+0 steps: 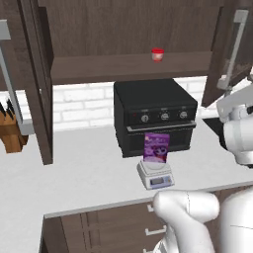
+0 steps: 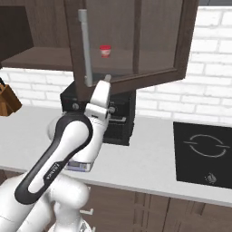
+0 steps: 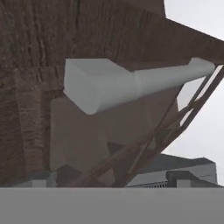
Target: Pick the cereal and place it on the digital scale for weighing, and close the cabinet.
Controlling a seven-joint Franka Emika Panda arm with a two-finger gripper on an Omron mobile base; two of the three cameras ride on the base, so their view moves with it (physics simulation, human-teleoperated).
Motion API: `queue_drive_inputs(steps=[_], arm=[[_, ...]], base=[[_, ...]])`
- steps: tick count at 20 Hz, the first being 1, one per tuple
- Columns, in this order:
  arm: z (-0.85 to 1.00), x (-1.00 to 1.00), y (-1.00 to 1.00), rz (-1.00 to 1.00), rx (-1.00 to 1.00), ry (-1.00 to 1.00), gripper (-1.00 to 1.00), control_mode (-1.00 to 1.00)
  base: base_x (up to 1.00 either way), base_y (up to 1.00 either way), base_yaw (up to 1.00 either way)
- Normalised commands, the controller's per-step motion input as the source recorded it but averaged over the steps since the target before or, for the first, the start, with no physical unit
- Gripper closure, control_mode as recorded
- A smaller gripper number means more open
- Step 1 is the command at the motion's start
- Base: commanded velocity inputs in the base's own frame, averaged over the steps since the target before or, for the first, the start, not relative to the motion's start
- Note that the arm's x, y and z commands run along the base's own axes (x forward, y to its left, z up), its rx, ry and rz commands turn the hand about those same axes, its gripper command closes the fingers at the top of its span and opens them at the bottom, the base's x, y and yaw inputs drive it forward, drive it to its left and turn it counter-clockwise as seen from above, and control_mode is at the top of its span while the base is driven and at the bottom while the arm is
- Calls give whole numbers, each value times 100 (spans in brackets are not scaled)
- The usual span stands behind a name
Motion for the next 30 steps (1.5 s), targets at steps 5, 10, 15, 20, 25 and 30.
queue_drive_inputs(steps=[5, 10, 15, 20, 25, 30], arm=[[42, 63, 44, 0, 3, -3, -100, -100], [43, 58, 20, 0, 4, -1, -100, -100], [31, 43, 0, 0, 0, 0, -100, -100], [29, 51, 0, 0, 0, 0, -100, -100], [32, 55, 0, 0, 0, 0, -100, -100], [15, 50, 1, 0, 0, 0, -100, -100]], base=[[0, 0, 0], [0, 0, 0], [0, 0, 0], [0, 0, 0], [0, 0, 0], [0, 0, 0]])
